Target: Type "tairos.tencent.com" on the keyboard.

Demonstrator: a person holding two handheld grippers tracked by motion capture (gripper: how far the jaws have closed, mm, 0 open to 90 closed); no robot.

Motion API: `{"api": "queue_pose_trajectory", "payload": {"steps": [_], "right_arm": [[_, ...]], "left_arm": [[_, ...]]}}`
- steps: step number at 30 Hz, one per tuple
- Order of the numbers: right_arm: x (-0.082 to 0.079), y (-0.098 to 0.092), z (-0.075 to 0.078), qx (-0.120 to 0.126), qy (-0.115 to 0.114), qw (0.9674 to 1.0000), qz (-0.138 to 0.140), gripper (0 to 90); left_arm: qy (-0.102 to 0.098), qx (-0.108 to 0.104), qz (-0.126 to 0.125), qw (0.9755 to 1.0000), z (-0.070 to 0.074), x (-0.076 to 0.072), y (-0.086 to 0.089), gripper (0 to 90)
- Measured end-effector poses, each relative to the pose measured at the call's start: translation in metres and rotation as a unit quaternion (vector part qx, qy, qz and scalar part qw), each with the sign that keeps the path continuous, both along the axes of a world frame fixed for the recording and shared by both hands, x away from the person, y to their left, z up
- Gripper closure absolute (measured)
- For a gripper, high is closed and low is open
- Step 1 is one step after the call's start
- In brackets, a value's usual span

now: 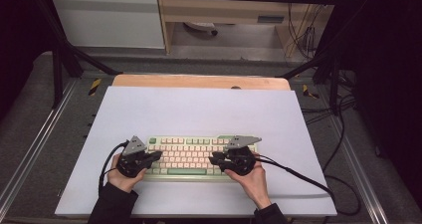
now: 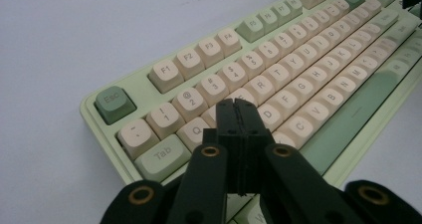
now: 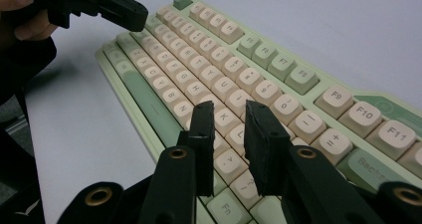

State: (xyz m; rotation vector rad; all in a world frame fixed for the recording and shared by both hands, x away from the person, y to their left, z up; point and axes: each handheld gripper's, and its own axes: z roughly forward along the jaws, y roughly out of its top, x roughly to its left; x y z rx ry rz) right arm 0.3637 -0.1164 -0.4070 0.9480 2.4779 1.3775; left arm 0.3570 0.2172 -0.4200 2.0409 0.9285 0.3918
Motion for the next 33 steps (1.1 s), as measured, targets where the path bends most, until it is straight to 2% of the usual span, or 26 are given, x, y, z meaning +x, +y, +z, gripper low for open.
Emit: {"api": "queue_pose_trajectory", "payload": {"steps": [8, 12, 14, 26, 33], "right_arm": [[0.008, 0.016, -0.006, -0.01, 0.002, 0.9999, -0.001, 83.5], [0.013, 0.024, -0.007, -0.002, 0.007, 1.0, -0.002, 87.8], [0.015, 0.028, -0.008, -0.007, 0.008, 0.9999, -0.003, 89.0], [0.029, 0.038, -0.018, -0.006, 0.019, 0.9997, -0.011, 90.0], [0.031, 0.041, -0.024, -0.015, 0.02, 0.9996, -0.012, 90.0]], "left_arm": [[-0.001, -0.001, -0.001, 1.0, 0.0, 0.0, -0.001, 90.0], [-0.001, 0.0, -0.002, 1.0, 0.0, 0.0, 0.0, 90.0], [-0.001, -0.001, -0.002, 1.0, 0.0, 0.0, 0.0, 90.0], [-0.001, -0.001, -0.002, 1.0, 0.0, 0.0, 0.0, 90.0], [-0.001, 0.0, -0.003, 1.0, 0.0, 0.0, -0.001, 90.0]]}}
